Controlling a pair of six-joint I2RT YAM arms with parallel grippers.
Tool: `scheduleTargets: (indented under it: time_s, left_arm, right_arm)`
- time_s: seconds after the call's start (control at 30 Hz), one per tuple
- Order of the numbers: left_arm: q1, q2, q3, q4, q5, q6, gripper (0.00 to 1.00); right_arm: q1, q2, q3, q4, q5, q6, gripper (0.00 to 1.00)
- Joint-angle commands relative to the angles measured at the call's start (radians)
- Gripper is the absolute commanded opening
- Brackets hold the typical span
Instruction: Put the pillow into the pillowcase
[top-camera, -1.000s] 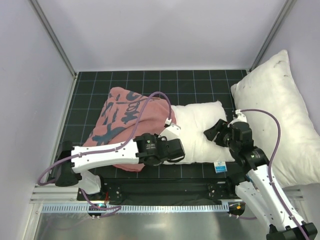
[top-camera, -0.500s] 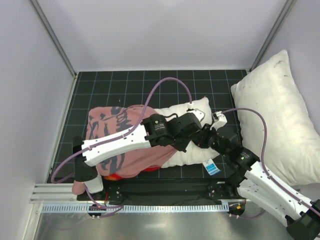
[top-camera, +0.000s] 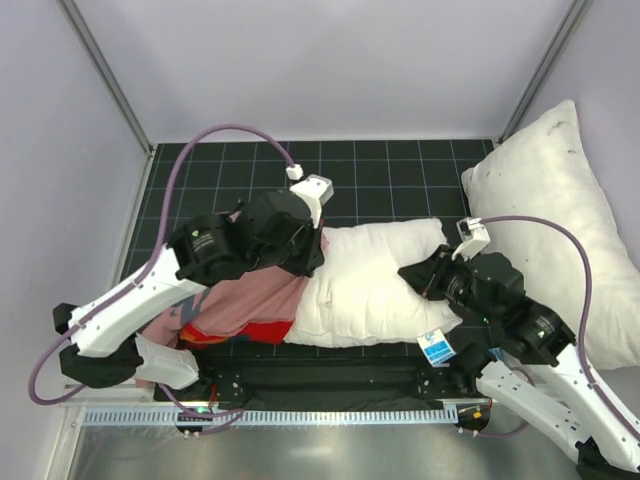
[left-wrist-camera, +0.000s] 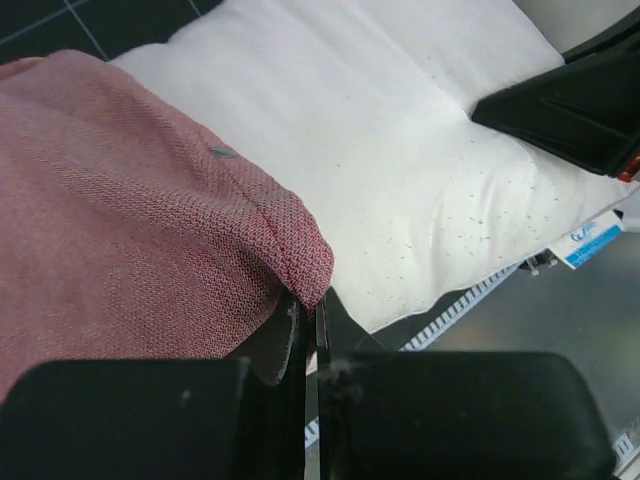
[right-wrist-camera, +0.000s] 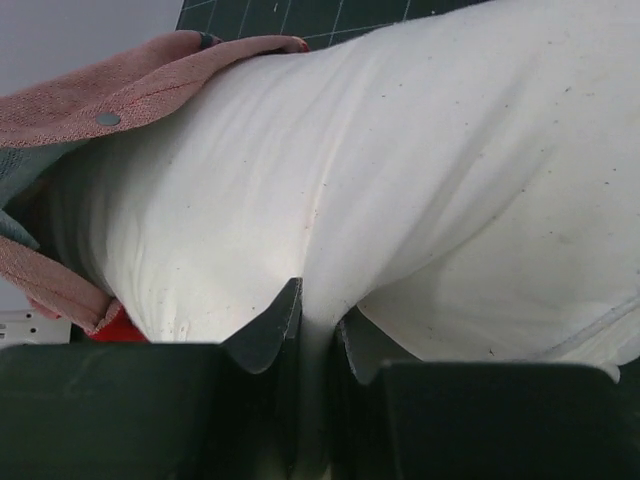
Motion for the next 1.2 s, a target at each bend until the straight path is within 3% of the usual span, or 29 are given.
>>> scheduleTargets:
  time_s: [0.0, 0.03, 0.1, 0.17, 0.27, 0.3, 0.47, 0.53, 0.8, 1.07, 1.1, 1.17]
  left_arm:
    - [0.024, 0.018, 0.105, 0.033, -0.066, 0.035, 0.00]
    - [0.046, 0.036, 0.145, 0.017, -0.056, 0.050, 0.00]
    - [0.115, 0.076, 0.200, 0.012, 0.046, 0.090, 0.00]
    - [0.236, 0.134, 0.265, 0.011, 0.101, 0.096, 0.00]
    - [0.325, 0.216, 0.352, -0.032, 0.098, 0.118, 0.00]
    - [0.334, 0.234, 0.362, -0.034, 0.090, 0.124, 0.00]
    - [0.379, 0.297, 0.362, -0.003, 0.111, 0.139, 0.00]
    - [0.390, 0.314, 0.366, 0.012, 0.122, 0.139, 0.00]
    - [0.426, 0.401, 0.468, -0.017, 0.096, 0.153, 0.00]
    - [0.473, 0.471, 0.546, -0.026, 0.030, 0.136, 0.02]
    - [0.473, 0.474, 0.553, -0.031, 0.035, 0.139, 0.04]
    - [0.473, 0.472, 0.589, -0.043, 0.041, 0.143, 0.07]
  right_arm:
    - [0.017, 0.023, 0.151, -0.076, -0.002, 0.015, 0.10]
    - [0.015, 0.046, 0.177, -0.100, 0.023, 0.009, 0.13]
    - [0.015, 0.128, 0.278, -0.181, 0.080, -0.028, 0.29]
    - [0.017, 0.182, 0.393, -0.231, 0.089, -0.098, 0.68]
    - [0.015, 0.213, 0.453, -0.239, -0.018, -0.177, 0.82]
    - [0.015, 0.201, 0.441, -0.188, -0.071, -0.224, 0.98]
    - [0.015, 0.198, 0.349, -0.092, -0.388, -0.309, 1.00]
    - [0.021, 0.242, 0.334, -0.094, -0.431, -0.353, 1.00]
    - [0.142, 0.319, 0.239, 0.113, -0.319, -0.563, 1.00]
    - [0.172, 0.587, 0.320, 0.061, -0.176, -0.685, 0.99]
    - [0.173, 0.610, 0.328, 0.061, -0.203, -0.685, 0.95]
    - [0.173, 0.647, 0.335, 0.081, -0.205, -0.683, 0.73]
